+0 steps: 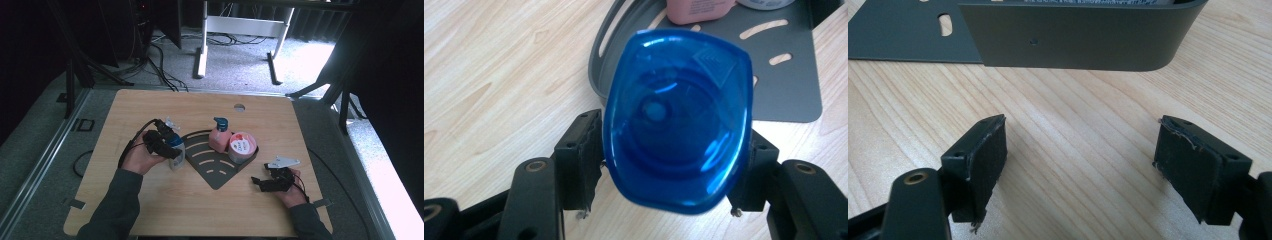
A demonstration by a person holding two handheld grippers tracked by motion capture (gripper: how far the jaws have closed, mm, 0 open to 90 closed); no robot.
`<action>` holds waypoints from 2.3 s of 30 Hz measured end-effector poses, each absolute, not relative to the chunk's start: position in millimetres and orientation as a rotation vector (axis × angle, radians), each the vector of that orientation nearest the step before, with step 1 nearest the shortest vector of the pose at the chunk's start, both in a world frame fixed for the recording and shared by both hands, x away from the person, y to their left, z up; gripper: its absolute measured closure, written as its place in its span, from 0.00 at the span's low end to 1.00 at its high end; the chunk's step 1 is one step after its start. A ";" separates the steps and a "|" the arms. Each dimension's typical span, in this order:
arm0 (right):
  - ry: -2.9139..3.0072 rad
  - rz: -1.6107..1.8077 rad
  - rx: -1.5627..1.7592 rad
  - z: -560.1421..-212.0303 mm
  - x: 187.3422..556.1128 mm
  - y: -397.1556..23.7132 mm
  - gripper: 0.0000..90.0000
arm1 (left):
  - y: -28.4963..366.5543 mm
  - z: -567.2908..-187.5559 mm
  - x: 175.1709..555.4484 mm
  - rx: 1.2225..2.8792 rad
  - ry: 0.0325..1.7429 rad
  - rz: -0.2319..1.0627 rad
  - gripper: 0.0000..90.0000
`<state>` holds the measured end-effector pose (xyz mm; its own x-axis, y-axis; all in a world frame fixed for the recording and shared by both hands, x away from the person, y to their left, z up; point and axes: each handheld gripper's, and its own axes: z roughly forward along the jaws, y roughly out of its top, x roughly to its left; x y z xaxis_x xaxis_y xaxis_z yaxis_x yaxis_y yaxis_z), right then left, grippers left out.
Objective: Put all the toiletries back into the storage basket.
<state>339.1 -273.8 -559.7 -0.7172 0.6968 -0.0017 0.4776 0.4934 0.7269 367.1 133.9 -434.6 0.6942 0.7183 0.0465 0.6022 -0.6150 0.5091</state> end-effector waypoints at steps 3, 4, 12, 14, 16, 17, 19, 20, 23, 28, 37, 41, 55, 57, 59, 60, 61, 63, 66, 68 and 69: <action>2.446 1.053 0.991 -559.7 339.1 -273.8 0.23 | 132.4 -432.2 368.8 2.446 1.016 0.334 0.44; 2.446 1.054 0.991 -559.7 339.1 -273.8 0.23 | 132.1 -432.2 369.4 2.452 1.014 0.332 0.44; 2.446 1.054 0.991 -559.7 339.1 -273.8 0.23 | 126.7 -432.8 373.2 2.501 1.010 0.317 0.44; 2.446 1.054 0.991 -559.7 339.1 -273.8 0.23 | 124.4 -432.0 374.1 2.511 1.008 0.310 0.44; 2.446 1.054 0.992 -559.7 339.1 -273.8 0.23 | 122.4 -432.4 375.0 2.521 1.006 0.302 0.44; 2.446 1.054 0.992 -559.7 339.1 -273.8 0.23 | 121.7 -432.8 375.2 2.525 1.008 0.301 0.44; 2.446 1.054 0.992 -559.7 339.1 -273.8 0.23 | 120.6 -434.3 376.4 2.536 1.011 0.296 0.44; 2.446 1.054 0.991 -559.7 339.1 -273.8 0.23 | 120.2 -435.1 377.0 2.538 1.013 0.292 0.44; 2.446 1.053 0.992 -559.7 339.1 -273.8 0.23 | 118.8 -436.5 378.4 2.549 1.014 0.290 0.44; 2.446 1.054 0.991 -559.7 339.1 -273.8 0.23 | 116.2 -438.6 380.9 2.564 1.014 0.284 0.44; 2.446 1.054 0.991 -559.7 339.1 -273.9 0.23 | 114.9 -441.7 385.2 2.590 1.019 0.284 0.44; 2.446 1.054 0.991 -559.7 339.1 -273.8 0.23 | 115.0 -442.9 386.9 2.602 1.017 0.274 0.43; 2.447 1.054 0.991 -559.7 339.1 -273.8 0.23 | 114.6 -442.6 389.7 2.619 1.013 0.263 0.48; 2.446 1.053 0.991 -559.7 339.1 -273.8 0.23 | 114.6 -442.7 389.8 2.615 1.013 0.262 0.49; 2.447 1.053 0.991 -559.7 339.1 -273.8 0.23 | 114.8 -442.7 390.2 2.612 1.009 0.253 0.51; 2.447 1.054 0.991 -559.7 339.1 -273.8 0.23 | 115.1 -442.6 390.4 2.611 1.007 0.246 0.52; 2.447 1.053 0.992 -559.7 339.1 -273.8 0.23 | 115.4 -442.6 390.4 2.610 1.007 0.242 0.53; 2.447 1.054 0.991 -559.7 339.1 -273.8 0.23 | 115.6 -442.6 390.3 2.610 1.006 0.235 0.54; 2.447 1.053 0.991 -559.7 339.1 -273.8 0.23 | 116.0 -442.4 390.7 2.609 1.001 0.224 0.55; 2.447 1.053 0.991 -559.7 339.1 -273.8 0.23 | 116.1 -442.5 391.1 2.606 1.000 0.225 0.55; 2.447 1.053 0.991 -559.7 339.1 -273.8 0.23 | 116.0 -442.6 391.2 2.607 1.000 0.227 0.55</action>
